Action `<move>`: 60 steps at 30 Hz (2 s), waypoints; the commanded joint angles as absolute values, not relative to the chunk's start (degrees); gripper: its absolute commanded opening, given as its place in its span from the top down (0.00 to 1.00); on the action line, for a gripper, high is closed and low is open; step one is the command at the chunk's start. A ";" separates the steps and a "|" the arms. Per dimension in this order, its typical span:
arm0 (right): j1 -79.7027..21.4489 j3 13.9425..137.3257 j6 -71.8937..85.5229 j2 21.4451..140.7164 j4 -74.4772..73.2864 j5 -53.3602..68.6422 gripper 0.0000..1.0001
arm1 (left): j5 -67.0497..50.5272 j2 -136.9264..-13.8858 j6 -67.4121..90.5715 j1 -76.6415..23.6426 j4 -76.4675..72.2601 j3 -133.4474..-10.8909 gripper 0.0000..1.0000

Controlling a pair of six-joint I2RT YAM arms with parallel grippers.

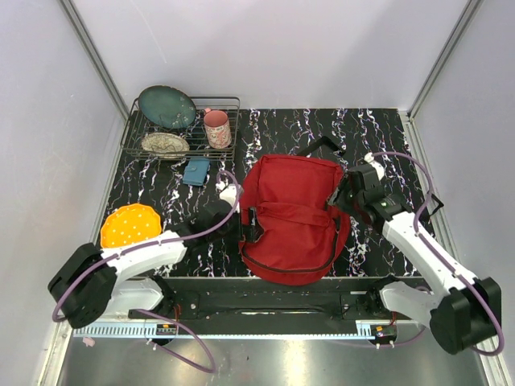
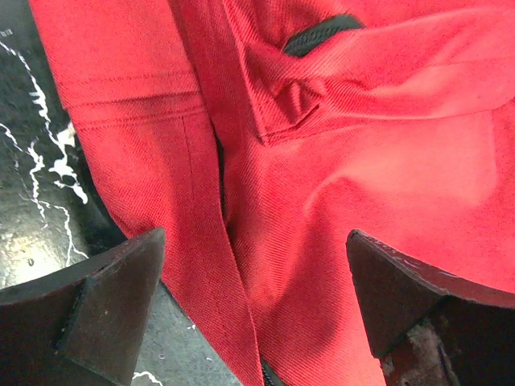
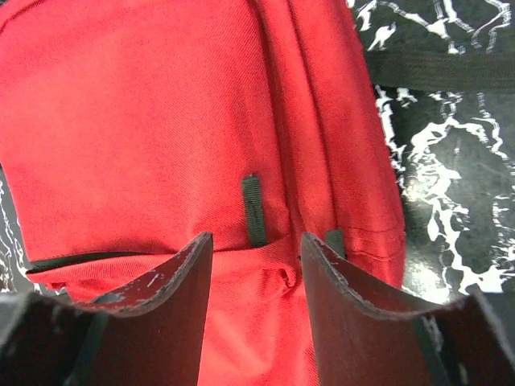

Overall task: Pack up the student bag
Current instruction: Move the student bag to the center of the board, then unzip the student bag at the center of the board.

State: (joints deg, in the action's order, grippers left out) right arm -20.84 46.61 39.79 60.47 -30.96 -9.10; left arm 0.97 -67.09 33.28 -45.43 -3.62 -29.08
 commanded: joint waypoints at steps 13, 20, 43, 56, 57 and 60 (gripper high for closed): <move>-19.69 47.90 39.46 72.42 -18.63 -1.49 0.67 | -4.39 -69.44 35.60 -45.53 -12.48 -25.31 0.01; -19.60 45.62 39.11 70.58 -19.07 -3.60 0.58 | -4.48 -68.47 36.04 -45.53 -12.92 -24.17 0.01; -19.34 43.51 37.00 74.44 -15.56 -2.55 0.62 | -6.59 -68.12 34.63 -45.53 -13.18 -25.05 0.01; -19.16 41.75 35.25 70.32 -13.89 -1.32 1.00 | -7.29 -68.29 34.37 -45.53 -14.24 -24.87 0.03; -19.25 41.66 35.33 69.01 -13.63 -0.62 1.00 | -7.38 -68.47 34.28 -45.53 -14.24 -24.96 0.04; -19.16 40.61 35.24 65.67 -11.96 2.72 1.00 | -7.56 -68.99 34.19 -45.53 -14.41 -25.31 0.05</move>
State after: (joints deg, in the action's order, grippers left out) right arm -19.59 41.52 36.45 70.85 -15.86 -1.19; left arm -5.54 -69.67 34.83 -45.43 -10.48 -24.60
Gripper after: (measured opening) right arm 0.011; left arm 0.962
